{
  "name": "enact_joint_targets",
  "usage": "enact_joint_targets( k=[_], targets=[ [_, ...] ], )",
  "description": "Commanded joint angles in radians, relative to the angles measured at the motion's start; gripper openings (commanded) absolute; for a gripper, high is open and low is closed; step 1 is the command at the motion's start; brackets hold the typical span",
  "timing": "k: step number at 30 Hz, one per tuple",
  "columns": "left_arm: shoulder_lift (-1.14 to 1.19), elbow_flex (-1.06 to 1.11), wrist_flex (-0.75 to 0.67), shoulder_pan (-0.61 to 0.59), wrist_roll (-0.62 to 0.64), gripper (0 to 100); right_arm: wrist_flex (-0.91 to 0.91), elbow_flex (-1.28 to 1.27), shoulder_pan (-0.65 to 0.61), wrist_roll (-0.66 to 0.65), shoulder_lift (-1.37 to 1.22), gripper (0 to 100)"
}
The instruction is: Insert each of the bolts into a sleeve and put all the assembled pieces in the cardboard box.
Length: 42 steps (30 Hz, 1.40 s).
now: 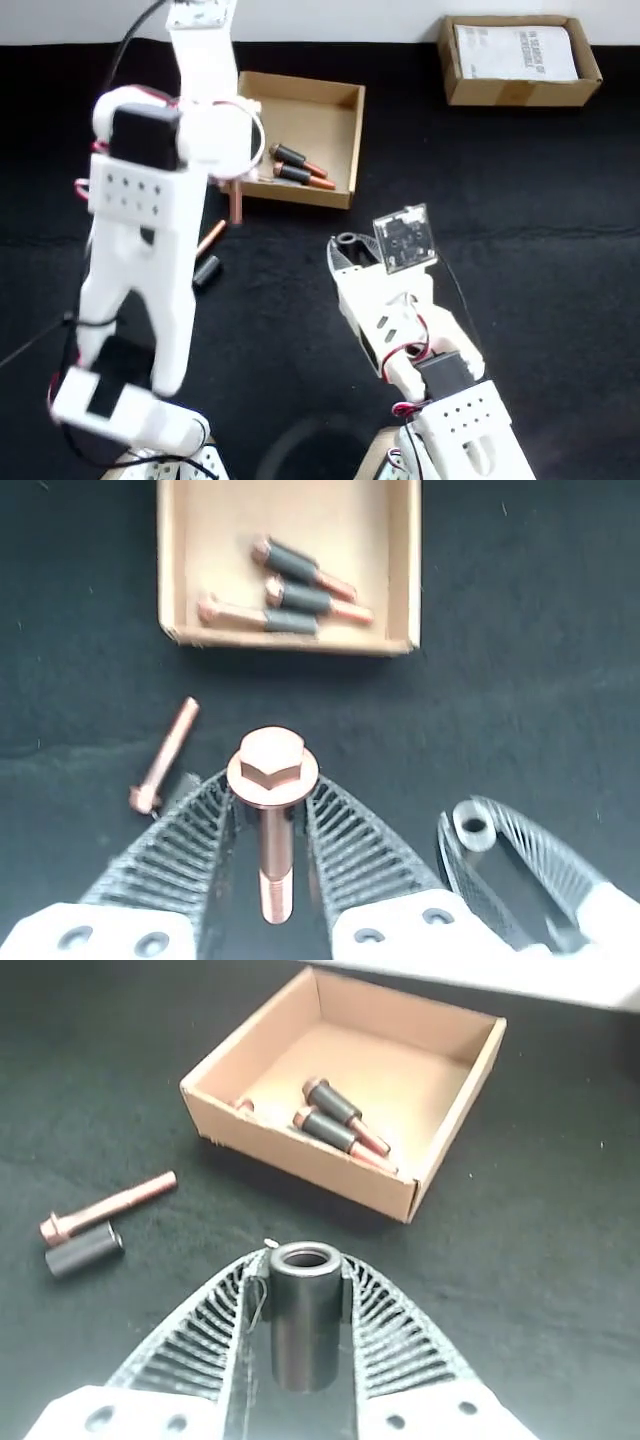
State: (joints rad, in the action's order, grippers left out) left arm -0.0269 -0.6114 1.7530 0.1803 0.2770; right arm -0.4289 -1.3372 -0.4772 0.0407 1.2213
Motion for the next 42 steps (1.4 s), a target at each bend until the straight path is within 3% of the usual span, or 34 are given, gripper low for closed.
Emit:
enact_joint_targets(
  k=[1, 4, 7, 18, 23, 32, 42],
  targets=[
    [-0.202, 0.182, 0.0, 0.093, -0.002, 1, 0.133, -0.041, -0.021, 0.009, 0.018, 0.8],
    [-0.366, 0.348, -0.021, 0.171, -0.006, 1, 0.193, -0.076, -0.051, 0.009, 0.018, 0.8],
    [-0.527, 0.499, -0.133, 0.197, -0.008, 1, 0.219, -0.091, -0.058, 0.009, 0.018, 0.8],
    [-0.839, 1.09, -0.848, 0.203, -0.002, 1, 0.211, -0.153, -0.058, 0.081, 0.102, 0.8],
    [-0.858, 1.248, -1.085, 0.205, 0.0, 1, 0.211, -0.16, -0.059, 0.084, 0.128, 0.8],
    [-0.857, 1.279, -1.137, 0.349, 0.0, 1, 0.211, -0.16, -0.107, 0.084, 0.134, 0.8],
    [-0.857, 1.31, -1.137, 0.354, 0.002, 1, 0.209, -0.16, -0.104, 0.084, 0.136, 0.8]
  ],
)
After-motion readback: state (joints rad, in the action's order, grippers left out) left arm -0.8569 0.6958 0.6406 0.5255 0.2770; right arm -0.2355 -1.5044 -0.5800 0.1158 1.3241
